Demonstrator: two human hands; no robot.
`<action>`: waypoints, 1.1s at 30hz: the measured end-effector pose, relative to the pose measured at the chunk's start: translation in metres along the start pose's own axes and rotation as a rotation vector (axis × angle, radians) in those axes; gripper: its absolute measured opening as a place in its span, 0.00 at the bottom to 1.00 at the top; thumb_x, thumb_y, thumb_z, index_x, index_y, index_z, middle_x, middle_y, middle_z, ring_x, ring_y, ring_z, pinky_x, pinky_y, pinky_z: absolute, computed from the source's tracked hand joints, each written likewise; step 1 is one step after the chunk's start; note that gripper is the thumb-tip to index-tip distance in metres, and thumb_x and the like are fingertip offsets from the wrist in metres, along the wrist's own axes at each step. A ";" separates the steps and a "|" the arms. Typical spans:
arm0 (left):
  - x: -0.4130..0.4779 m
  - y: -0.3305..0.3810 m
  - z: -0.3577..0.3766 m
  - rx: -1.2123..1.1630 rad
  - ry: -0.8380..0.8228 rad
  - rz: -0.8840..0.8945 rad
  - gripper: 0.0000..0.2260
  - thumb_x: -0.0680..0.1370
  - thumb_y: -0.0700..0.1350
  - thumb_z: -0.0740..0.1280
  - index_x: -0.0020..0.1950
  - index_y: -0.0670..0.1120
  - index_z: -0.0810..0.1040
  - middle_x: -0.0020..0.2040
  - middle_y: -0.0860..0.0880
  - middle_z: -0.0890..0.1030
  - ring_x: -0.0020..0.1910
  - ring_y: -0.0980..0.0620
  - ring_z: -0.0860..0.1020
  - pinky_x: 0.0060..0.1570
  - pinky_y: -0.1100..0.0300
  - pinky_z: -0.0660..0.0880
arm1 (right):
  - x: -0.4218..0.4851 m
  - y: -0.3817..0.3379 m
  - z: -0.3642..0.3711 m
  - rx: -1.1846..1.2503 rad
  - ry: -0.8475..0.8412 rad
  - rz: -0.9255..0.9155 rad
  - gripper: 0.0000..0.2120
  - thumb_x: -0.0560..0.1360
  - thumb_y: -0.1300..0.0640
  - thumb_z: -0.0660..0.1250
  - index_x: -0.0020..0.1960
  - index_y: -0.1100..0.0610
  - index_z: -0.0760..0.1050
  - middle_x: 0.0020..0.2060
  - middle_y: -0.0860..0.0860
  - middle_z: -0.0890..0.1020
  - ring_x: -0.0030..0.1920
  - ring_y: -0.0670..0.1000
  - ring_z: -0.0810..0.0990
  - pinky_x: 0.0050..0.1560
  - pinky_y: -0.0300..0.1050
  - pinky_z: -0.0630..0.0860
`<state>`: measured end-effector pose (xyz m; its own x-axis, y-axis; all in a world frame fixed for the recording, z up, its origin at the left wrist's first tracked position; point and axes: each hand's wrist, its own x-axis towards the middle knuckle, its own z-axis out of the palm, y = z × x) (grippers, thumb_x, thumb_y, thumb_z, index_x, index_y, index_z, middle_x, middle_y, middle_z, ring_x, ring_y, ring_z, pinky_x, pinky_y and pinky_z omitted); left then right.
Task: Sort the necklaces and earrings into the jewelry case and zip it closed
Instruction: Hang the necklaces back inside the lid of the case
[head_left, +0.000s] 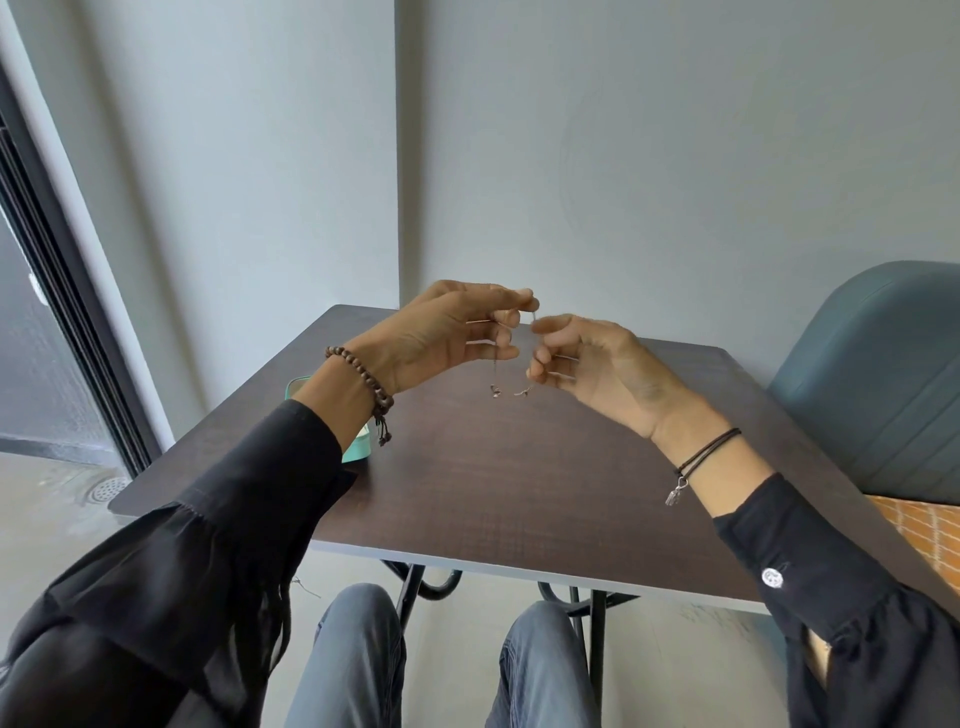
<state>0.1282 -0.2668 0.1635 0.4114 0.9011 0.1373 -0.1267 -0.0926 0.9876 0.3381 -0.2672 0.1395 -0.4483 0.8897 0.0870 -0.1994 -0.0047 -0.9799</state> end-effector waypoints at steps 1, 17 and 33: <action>0.001 0.001 0.000 0.044 0.000 -0.009 0.07 0.80 0.43 0.70 0.53 0.41 0.83 0.40 0.49 0.78 0.35 0.53 0.76 0.49 0.56 0.79 | 0.001 -0.004 0.000 -0.018 -0.002 -0.005 0.08 0.78 0.65 0.63 0.57 0.61 0.76 0.38 0.55 0.79 0.41 0.53 0.79 0.55 0.50 0.75; -0.006 -0.008 -0.010 0.060 0.000 -0.058 0.06 0.81 0.42 0.67 0.48 0.41 0.80 0.37 0.48 0.75 0.35 0.52 0.74 0.57 0.53 0.81 | 0.007 -0.018 0.000 -0.437 0.030 -0.069 0.13 0.79 0.53 0.70 0.55 0.63 0.83 0.33 0.46 0.62 0.35 0.47 0.57 0.36 0.44 0.55; -0.017 -0.038 -0.023 0.136 -0.025 -0.022 0.14 0.79 0.55 0.69 0.44 0.45 0.78 0.38 0.51 0.75 0.40 0.53 0.75 0.64 0.46 0.76 | 0.014 -0.017 0.008 -0.009 0.017 0.004 0.07 0.81 0.56 0.68 0.46 0.59 0.77 0.34 0.49 0.69 0.32 0.47 0.65 0.41 0.42 0.71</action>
<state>0.1058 -0.2686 0.1221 0.4357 0.8927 0.1153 0.0058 -0.1308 0.9914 0.3285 -0.2580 0.1592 -0.4344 0.8971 0.0805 -0.1898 -0.0038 -0.9818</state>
